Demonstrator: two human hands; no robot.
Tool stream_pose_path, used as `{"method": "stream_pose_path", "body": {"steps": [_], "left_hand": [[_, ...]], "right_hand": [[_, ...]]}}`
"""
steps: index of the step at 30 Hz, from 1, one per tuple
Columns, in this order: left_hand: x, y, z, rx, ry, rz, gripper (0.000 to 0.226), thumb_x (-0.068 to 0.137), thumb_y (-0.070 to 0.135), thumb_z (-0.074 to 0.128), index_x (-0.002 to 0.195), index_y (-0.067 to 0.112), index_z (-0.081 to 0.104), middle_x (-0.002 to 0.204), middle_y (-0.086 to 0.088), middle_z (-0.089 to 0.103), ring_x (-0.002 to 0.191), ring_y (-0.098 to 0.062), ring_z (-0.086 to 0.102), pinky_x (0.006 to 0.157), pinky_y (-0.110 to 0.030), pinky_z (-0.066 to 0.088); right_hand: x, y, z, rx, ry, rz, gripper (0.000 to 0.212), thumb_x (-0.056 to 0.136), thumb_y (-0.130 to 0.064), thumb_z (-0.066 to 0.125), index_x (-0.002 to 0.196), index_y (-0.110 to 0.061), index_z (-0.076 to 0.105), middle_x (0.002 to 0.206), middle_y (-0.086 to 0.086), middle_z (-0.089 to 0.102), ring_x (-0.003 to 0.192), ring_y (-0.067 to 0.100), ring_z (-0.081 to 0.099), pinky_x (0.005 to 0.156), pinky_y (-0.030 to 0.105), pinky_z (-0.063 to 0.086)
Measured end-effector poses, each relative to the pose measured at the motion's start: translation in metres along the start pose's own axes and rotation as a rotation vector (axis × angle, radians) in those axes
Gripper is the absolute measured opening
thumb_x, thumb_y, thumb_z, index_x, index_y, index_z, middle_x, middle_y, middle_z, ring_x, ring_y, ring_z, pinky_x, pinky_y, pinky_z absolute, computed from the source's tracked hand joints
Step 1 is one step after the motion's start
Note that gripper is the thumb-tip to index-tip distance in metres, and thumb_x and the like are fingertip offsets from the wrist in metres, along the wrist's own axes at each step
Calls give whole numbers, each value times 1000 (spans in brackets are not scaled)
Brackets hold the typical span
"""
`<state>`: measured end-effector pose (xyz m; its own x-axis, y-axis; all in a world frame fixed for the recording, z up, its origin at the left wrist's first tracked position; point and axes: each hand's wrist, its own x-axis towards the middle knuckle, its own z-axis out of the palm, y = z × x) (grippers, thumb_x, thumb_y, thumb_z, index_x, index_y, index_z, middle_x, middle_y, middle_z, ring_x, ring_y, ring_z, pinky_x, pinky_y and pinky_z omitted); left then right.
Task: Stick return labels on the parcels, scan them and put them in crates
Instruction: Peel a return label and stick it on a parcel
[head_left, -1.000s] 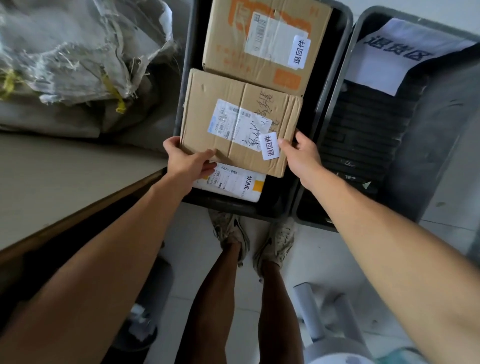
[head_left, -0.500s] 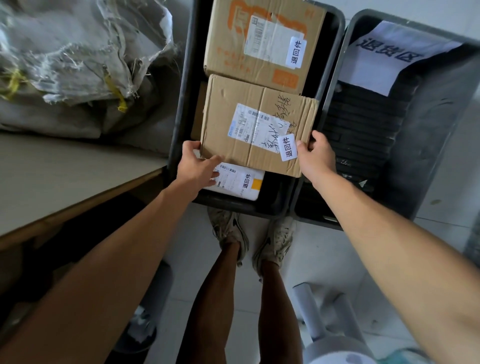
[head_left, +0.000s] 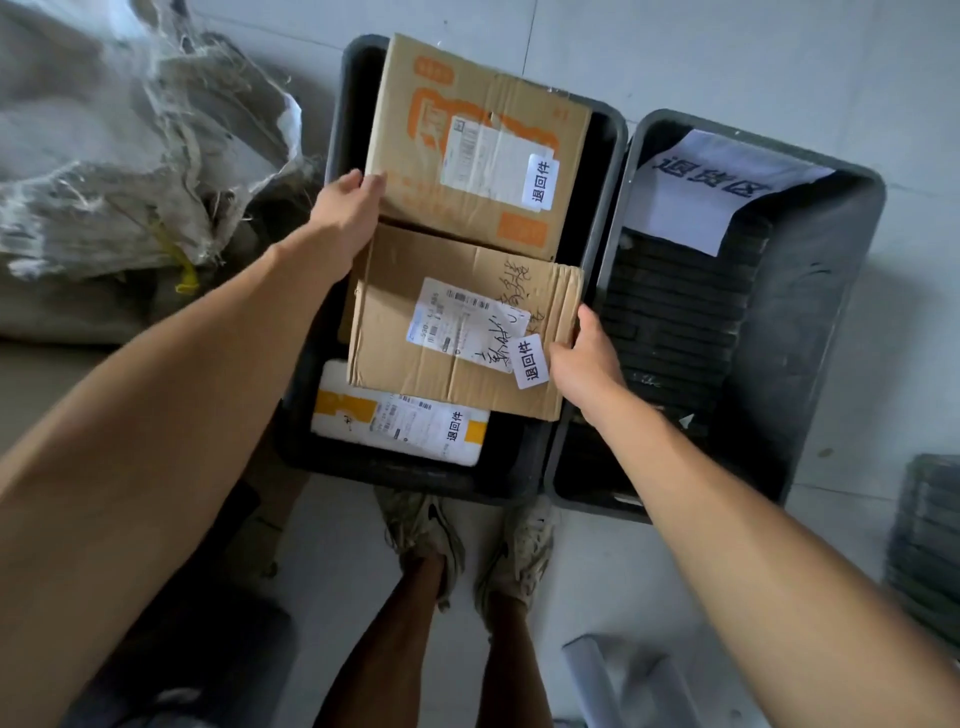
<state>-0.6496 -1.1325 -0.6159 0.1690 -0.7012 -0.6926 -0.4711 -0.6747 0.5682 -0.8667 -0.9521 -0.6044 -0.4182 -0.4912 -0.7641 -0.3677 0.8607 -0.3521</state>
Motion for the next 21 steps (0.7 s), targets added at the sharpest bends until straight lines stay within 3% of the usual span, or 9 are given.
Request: {"method": "stream_pose_path", "body": {"steps": [2, 4, 8, 13, 15, 18, 21], "left_hand": [[6, -1, 4, 33, 32, 10, 42, 101, 32, 53, 142, 27, 57, 130, 2, 63, 98, -10, 59, 62, -8, 42], [8, -5, 8, 12, 13, -10, 37, 99, 25, 58, 136, 27, 61, 118, 4, 65, 81, -5, 59, 51, -9, 43], [9, -8, 15, 40, -54, -7, 32, 103, 18, 52, 132, 28, 64, 112, 6, 66, 76, 0, 59, 45, -9, 45], [5, -10, 3, -33, -169, -51, 32, 102, 26, 55, 131, 33, 66, 121, 2, 66, 93, -9, 64, 75, -22, 56], [-5, -17, -2, 5, -100, -12, 32, 102, 34, 52, 132, 30, 65, 115, 4, 64, 91, -6, 61, 73, -17, 50], [-23, -36, -8, 46, 100, 10, 48, 96, 55, 52, 122, 17, 66, 107, 0, 64, 98, -15, 63, 73, -22, 42], [-54, -57, -14, 89, 141, -54, 52, 93, 59, 56, 115, 12, 64, 103, -1, 63, 98, -18, 60, 77, -26, 40]], "right_hand": [[0, 2, -1, -27, -9, -8, 64, 103, -19, 49, 160, -24, 21, 160, 3, 35, 145, 23, 37, 114, 35, 33], [0, 5, -2, -69, -22, -17, 63, 106, -22, 46, 161, -25, 17, 163, 3, 29, 147, 23, 33, 115, 34, 31], [-1, 7, -3, -78, -51, -19, 63, 107, -25, 45, 162, -28, 14, 162, 1, 28, 147, 22, 33, 115, 36, 32], [2, 7, -5, -60, -57, -12, 65, 106, -23, 47, 162, -28, 14, 163, 0, 27, 148, 22, 31, 116, 36, 30], [0, 7, -4, -36, -56, -9, 64, 106, -22, 47, 161, -27, 17, 164, 0, 27, 148, 22, 31, 117, 36, 28], [-4, 6, -2, -2, -29, 13, 60, 105, -23, 48, 160, -23, 23, 162, 2, 32, 146, 22, 35, 116, 34, 31], [-7, 5, 2, 32, -18, 52, 59, 105, -26, 48, 159, -24, 26, 158, 4, 41, 140, 24, 45, 109, 35, 39]]}}
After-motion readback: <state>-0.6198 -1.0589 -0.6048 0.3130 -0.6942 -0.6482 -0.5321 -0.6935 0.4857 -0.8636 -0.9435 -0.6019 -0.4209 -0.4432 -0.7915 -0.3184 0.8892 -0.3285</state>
